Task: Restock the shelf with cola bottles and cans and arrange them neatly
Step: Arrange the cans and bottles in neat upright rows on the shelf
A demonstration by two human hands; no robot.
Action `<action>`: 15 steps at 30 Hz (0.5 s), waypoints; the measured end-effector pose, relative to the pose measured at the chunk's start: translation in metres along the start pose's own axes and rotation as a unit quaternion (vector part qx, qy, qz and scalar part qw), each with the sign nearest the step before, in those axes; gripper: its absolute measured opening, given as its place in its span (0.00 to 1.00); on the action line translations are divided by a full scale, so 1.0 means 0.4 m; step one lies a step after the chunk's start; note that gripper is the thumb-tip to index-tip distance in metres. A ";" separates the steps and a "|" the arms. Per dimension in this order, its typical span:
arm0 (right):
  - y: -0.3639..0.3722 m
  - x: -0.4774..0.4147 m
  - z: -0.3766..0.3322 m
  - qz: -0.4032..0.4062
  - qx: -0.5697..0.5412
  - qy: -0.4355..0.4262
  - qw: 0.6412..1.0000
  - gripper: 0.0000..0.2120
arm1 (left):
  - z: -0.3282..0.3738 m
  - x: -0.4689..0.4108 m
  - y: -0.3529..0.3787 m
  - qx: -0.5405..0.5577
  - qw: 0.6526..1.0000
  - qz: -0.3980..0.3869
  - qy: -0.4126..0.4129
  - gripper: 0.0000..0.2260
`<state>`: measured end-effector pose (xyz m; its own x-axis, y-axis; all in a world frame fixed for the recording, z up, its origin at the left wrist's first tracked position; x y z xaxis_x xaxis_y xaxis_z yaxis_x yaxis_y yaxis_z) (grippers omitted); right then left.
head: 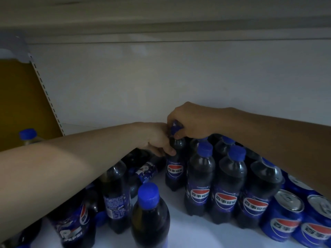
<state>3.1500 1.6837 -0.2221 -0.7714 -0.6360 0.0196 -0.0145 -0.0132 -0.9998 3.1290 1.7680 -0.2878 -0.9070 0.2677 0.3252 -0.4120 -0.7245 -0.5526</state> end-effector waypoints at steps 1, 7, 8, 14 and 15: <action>-0.013 0.015 -0.003 0.013 0.004 0.004 1.000 0.21 | 0.005 0.006 -0.008 -0.034 0.999 0.001 -0.006 0.25; -0.124 0.205 -0.115 0.163 -0.184 -0.060 0.967 0.11 | 0.061 0.116 -0.140 -0.272 0.959 0.062 0.043 0.38; -0.109 0.234 -0.147 0.113 -0.223 -0.083 0.965 0.12 | 0.076 0.153 -0.162 -0.291 0.950 0.100 0.060 0.29; 0.003 0.299 -0.250 -0.027 -0.257 -0.136 0.956 0.18 | 0.097 0.389 -0.153 -0.145 0.941 0.249 0.179 0.07; 0.013 0.302 -0.259 -0.024 -0.255 -0.139 0.957 0.18 | 0.086 0.421 -0.126 -0.119 0.937 0.265 0.195 0.07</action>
<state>2.9909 1.6870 -0.2250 -0.5647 -0.8253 -0.0062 -0.4083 0.2858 -0.8669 3.0002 1.8278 -0.1789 -0.9338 0.1551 -0.3224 0.1398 -0.6713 -0.7278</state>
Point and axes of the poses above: each hand's wrist, its own x-axis away from the middle knuckle, its own y-axis out of the palm, z = x × y, the point moved 7 cm from there along -x, towards the middle knuckle, and after that the axes turned 7 degrees about y, right-handed, at the moved point
